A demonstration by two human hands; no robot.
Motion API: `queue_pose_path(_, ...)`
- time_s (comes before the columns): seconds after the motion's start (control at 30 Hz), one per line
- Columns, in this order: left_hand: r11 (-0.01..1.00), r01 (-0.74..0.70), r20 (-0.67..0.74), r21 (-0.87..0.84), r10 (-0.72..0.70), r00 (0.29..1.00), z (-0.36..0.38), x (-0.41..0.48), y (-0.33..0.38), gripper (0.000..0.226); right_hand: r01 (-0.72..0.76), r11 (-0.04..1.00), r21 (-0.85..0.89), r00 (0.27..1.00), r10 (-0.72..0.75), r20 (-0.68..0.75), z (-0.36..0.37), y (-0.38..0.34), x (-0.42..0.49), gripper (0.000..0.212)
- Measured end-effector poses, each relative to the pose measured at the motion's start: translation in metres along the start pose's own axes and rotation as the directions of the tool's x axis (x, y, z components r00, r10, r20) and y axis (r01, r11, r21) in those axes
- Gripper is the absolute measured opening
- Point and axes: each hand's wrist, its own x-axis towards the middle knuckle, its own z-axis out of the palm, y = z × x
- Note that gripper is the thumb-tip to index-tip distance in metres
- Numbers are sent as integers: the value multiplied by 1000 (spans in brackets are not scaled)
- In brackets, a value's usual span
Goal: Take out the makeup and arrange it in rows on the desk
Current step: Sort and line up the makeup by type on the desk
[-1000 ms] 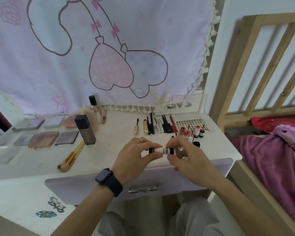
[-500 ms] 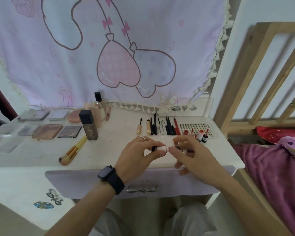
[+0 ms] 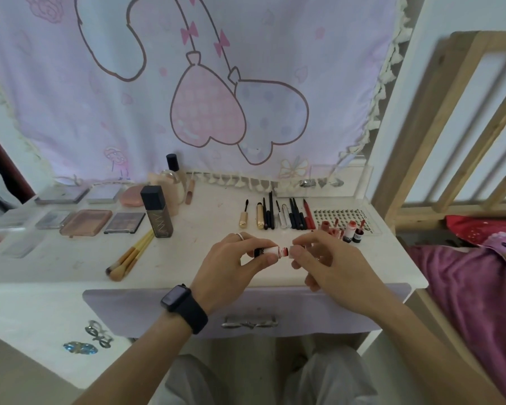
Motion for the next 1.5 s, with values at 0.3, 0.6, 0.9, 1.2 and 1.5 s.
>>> queue_pose_path(0.3,1000,3,-6,-15,-3,1000,-2,-3,-5,41,105,994,23,994,-105,0,5,2,1,26)
queue_pose_path(0.6,993,40,31,-114,-36,999,-7,-9,-7,37,87,996,26,996,-86,-19,5,4,4,6)
queue_pose_path(0.9,962,120,118,-247,-93,989,-10,-10,-13,21,182,979,-90,983,-181,22,1,-2,4,8)
queue_pose_path(1.2,942,176,118,-287,-147,982,-21,-17,-25,24,198,979,37,978,-195,-76,-5,3,1,12)
queue_pose_path(1.5,933,169,142,-316,-129,981,-21,-18,-19,26,210,978,15,977,-209,-30,12,-4,0,16)
